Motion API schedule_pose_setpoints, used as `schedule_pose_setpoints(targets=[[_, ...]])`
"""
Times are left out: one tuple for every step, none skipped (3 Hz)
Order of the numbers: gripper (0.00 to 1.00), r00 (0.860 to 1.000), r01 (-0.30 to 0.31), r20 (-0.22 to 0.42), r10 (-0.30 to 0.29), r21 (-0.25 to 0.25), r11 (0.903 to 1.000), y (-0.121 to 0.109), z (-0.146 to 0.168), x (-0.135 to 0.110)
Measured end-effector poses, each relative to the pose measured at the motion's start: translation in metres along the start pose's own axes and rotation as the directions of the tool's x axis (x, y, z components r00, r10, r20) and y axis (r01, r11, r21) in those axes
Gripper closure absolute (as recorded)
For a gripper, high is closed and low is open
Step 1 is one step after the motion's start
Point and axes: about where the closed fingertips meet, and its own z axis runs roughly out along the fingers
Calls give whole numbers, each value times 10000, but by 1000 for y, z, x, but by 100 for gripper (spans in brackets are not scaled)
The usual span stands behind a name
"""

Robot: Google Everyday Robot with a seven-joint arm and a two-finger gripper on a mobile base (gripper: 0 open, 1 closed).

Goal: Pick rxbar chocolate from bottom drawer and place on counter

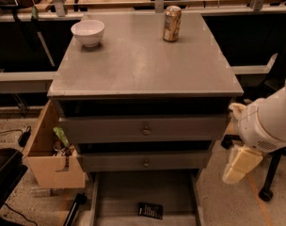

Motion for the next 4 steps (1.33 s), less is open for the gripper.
schedule_pose_setpoints(targets=[[0,9997,-32,239,17,594,9982,-10,7,-4],[0,9996,-81,259,66,593,9982,-4,13,-7],[0,9953,-629,735,625,34,9980,24,64,1],[0,9871,-1288,892,1330,-506,9904,60,143,26]])
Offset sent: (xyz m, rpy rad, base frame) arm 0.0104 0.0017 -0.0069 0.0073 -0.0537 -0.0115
